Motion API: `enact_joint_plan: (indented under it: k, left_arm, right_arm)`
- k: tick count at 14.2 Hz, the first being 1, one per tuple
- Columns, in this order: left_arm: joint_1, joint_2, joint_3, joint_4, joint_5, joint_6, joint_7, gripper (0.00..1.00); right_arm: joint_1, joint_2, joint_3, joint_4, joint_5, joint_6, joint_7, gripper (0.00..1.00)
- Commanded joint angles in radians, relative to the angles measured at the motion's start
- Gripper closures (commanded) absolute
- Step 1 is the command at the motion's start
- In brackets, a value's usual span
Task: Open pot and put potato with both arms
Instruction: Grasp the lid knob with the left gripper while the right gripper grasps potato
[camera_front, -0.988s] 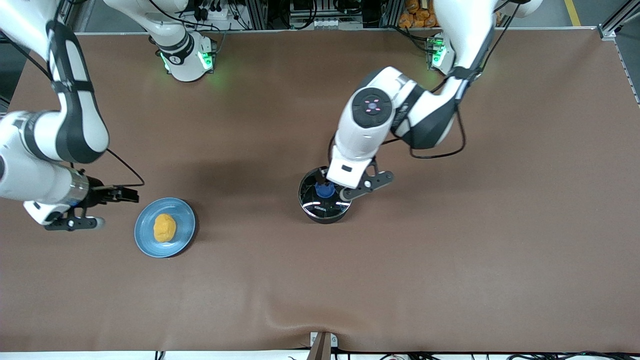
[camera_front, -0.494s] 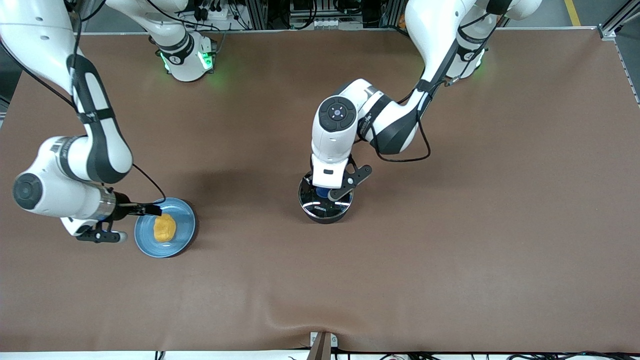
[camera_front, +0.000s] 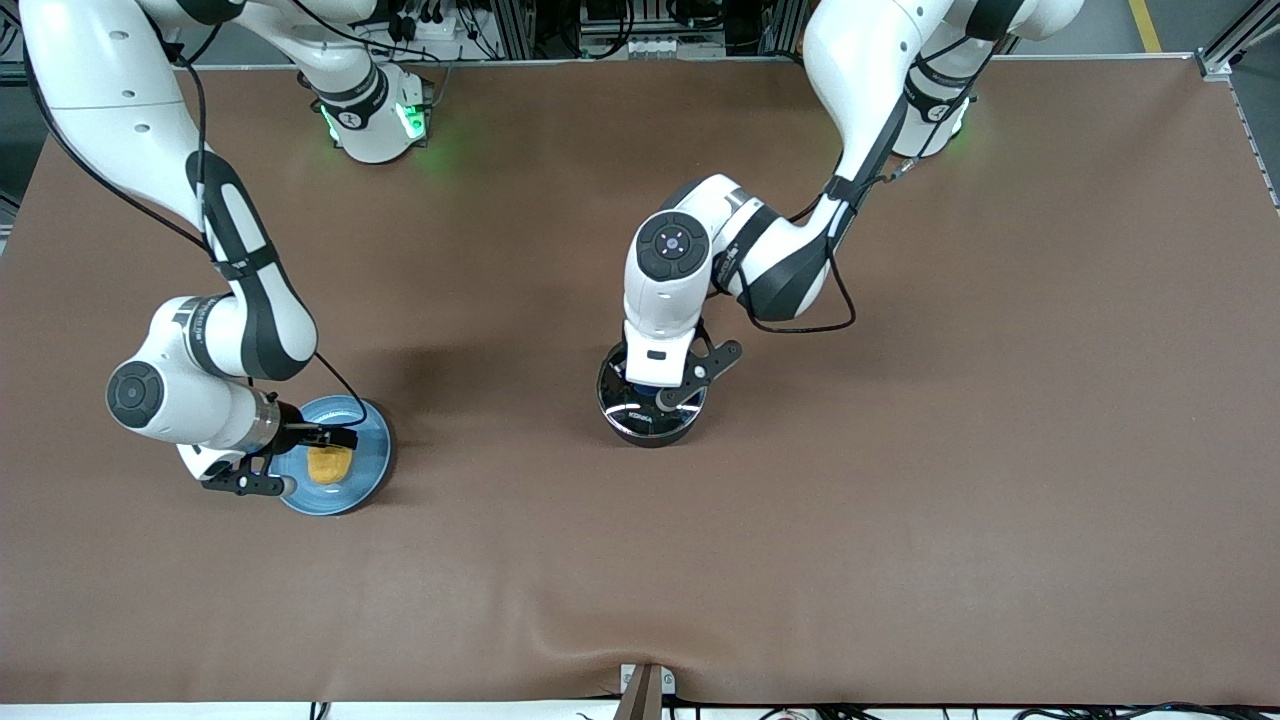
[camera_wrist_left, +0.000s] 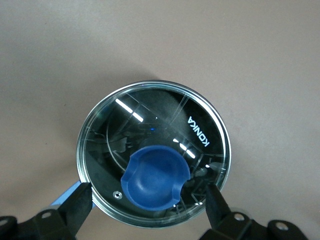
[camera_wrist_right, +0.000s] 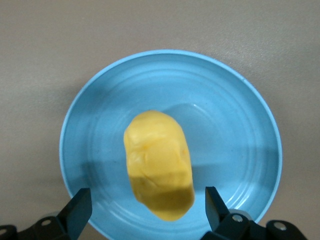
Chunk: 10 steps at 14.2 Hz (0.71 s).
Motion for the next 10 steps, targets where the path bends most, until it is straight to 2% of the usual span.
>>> enact_joint_plan:
  k: [1, 5, 7, 8, 9, 10]
  left_arm:
    - [-0.01, 0.021, 0.012, 0.026, 0.007, 0.001, 0.057, 0.0]
    - [-0.005, 0.034, 0.012, 0.026, 0.007, 0.001, 0.099, 0.0]
    - [-0.003, 0.035, 0.012, 0.026, 0.007, 0.002, 0.125, 0.03]
    - [-0.002, 0.037, 0.013, 0.026, 0.007, 0.002, 0.139, 0.08]
    - [-0.002, 0.04, 0.012, 0.026, 0.007, 0.002, 0.142, 0.1]
    - [-0.002, 0.041, 0.012, 0.028, 0.007, 0.002, 0.143, 0.11]
  right_arm:
    - [-0.001, 0.007, 0.0, -0.001, 0.016, 0.021, 0.003, 0.0]
    - [0.002, 0.047, 0.0, -0.001, 0.013, 0.065, 0.003, 0.0]
    - [0.004, 0.052, 0.0, -0.001, 0.01, 0.065, 0.003, 0.0]
    - [0.005, 0.053, 0.0, -0.001, 0.01, 0.065, 0.003, 0.0]
    - [0.005, 0.053, 0.0, -0.001, 0.01, 0.065, 0.003, 0.08]
    - [0.005, 0.052, 0.0, -0.001, 0.01, 0.064, 0.003, 0.25]
